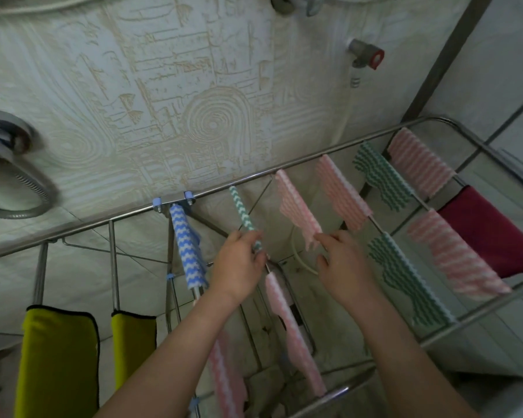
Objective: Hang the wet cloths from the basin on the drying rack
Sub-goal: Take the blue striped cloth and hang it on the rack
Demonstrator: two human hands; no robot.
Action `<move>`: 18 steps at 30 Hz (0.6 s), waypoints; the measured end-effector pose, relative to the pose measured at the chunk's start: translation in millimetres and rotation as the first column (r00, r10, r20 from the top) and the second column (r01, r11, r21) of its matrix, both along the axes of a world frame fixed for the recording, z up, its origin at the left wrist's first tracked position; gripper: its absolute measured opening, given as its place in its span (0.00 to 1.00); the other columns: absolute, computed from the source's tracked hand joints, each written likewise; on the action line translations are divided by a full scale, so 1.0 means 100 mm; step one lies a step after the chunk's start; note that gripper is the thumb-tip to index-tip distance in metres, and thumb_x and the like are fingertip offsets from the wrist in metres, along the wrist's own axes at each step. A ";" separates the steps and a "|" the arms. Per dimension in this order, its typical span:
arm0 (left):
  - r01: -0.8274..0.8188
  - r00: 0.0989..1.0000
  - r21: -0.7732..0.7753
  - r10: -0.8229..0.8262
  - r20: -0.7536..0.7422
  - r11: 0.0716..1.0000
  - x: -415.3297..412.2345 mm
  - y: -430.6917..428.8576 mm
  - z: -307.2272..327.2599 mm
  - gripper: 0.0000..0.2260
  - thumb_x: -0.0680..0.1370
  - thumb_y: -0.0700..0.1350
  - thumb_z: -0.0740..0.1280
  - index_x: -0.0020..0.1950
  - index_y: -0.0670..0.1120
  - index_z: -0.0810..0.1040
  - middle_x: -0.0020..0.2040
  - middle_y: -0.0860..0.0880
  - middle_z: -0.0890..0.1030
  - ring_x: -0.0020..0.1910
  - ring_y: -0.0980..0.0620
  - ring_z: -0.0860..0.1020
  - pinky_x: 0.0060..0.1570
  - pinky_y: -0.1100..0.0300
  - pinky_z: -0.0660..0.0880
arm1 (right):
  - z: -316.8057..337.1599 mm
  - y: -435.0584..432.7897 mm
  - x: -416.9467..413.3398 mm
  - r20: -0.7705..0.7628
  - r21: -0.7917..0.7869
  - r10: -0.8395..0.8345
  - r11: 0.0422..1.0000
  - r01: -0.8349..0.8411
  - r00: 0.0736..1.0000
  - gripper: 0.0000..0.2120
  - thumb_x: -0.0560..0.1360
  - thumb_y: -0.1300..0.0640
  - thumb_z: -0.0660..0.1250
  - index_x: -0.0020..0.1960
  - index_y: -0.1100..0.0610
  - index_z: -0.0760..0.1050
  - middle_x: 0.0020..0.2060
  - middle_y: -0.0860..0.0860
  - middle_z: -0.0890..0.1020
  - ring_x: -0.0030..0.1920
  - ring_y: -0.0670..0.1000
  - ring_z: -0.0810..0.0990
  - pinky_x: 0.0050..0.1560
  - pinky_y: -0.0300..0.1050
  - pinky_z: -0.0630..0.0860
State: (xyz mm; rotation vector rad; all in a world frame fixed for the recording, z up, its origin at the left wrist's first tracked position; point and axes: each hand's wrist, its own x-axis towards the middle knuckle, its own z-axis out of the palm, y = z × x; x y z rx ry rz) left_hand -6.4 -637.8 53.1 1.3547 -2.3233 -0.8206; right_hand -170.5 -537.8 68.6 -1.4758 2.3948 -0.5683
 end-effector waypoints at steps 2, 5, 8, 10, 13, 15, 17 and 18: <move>0.081 0.996 0.054 -0.082 0.026 0.995 0.04 0.24 0.06 0.10 0.75 0.45 0.68 0.56 0.51 0.79 0.40 0.51 0.76 0.41 0.51 0.77 0.38 0.64 0.66 | 0.03 0.11 0.01 -0.003 -0.060 0.002 0.998 -0.002 1.000 0.19 0.74 0.65 0.65 0.64 0.58 0.76 0.53 0.58 0.77 0.52 0.57 0.76 0.53 0.47 0.74; 0.184 0.980 0.107 -0.191 0.054 0.977 0.14 0.64 0.08 0.13 0.74 0.49 0.69 0.58 0.51 0.78 0.38 0.53 0.74 0.37 0.53 0.73 0.38 0.62 0.69 | 0.05 0.35 0.05 0.030 -0.093 -0.038 0.995 0.041 0.999 0.20 0.73 0.66 0.66 0.64 0.56 0.76 0.52 0.57 0.77 0.52 0.56 0.76 0.53 0.46 0.74; 0.206 0.975 0.106 -0.213 0.063 0.973 0.21 0.84 0.07 0.16 0.74 0.49 0.69 0.62 0.50 0.76 0.41 0.52 0.75 0.39 0.54 0.74 0.41 0.60 0.71 | 0.06 0.61 0.11 0.039 -0.080 -0.081 0.993 0.084 0.996 0.18 0.74 0.65 0.66 0.63 0.57 0.76 0.52 0.58 0.77 0.51 0.57 0.77 0.51 0.47 0.75; 0.206 0.975 0.096 -0.212 0.066 0.974 0.22 0.90 0.06 0.17 0.75 0.47 0.69 0.63 0.48 0.76 0.43 0.51 0.77 0.41 0.53 0.75 0.42 0.60 0.72 | 0.07 0.80 0.15 0.031 -0.034 -0.133 0.990 0.134 0.991 0.18 0.75 0.64 0.65 0.64 0.57 0.76 0.53 0.58 0.77 0.51 0.58 0.78 0.49 0.47 0.74; 0.186 0.979 0.099 -0.193 0.072 0.978 0.22 0.95 0.04 0.16 0.76 0.47 0.68 0.63 0.48 0.75 0.45 0.51 0.78 0.41 0.54 0.75 0.39 0.64 0.67 | 0.03 1.01 0.22 -0.030 0.035 -0.189 0.981 0.190 0.981 0.15 0.76 0.64 0.62 0.62 0.59 0.78 0.53 0.58 0.78 0.50 0.58 0.77 0.48 0.47 0.72; 0.163 0.982 0.101 -0.171 0.082 0.981 0.21 0.94 0.00 0.19 0.76 0.48 0.68 0.66 0.48 0.74 0.49 0.50 0.80 0.45 0.52 0.77 0.42 0.65 0.66 | -0.04 1.05 0.25 -0.068 0.066 -0.178 0.981 0.182 0.982 0.14 0.76 0.66 0.62 0.59 0.61 0.79 0.53 0.59 0.79 0.51 0.58 0.77 0.49 0.48 0.73; 0.164 0.981 0.110 -0.173 0.083 0.980 0.20 0.95 -0.02 0.20 0.76 0.48 0.68 0.67 0.47 0.73 0.53 0.48 0.81 0.50 0.49 0.78 0.45 0.64 0.69 | -0.09 1.10 0.27 -0.067 0.087 -0.174 0.980 0.179 0.982 0.15 0.76 0.66 0.61 0.60 0.62 0.78 0.55 0.59 0.78 0.53 0.58 0.77 0.51 0.49 0.73; 0.165 0.981 0.117 -0.175 0.080 0.979 0.21 0.95 -0.03 0.21 0.76 0.48 0.67 0.68 0.46 0.72 0.54 0.47 0.81 0.51 0.48 0.78 0.47 0.62 0.71 | -0.08 1.11 0.28 -0.050 0.079 -0.167 0.982 0.171 0.985 0.16 0.76 0.65 0.61 0.62 0.61 0.77 0.56 0.58 0.78 0.54 0.58 0.77 0.52 0.50 0.74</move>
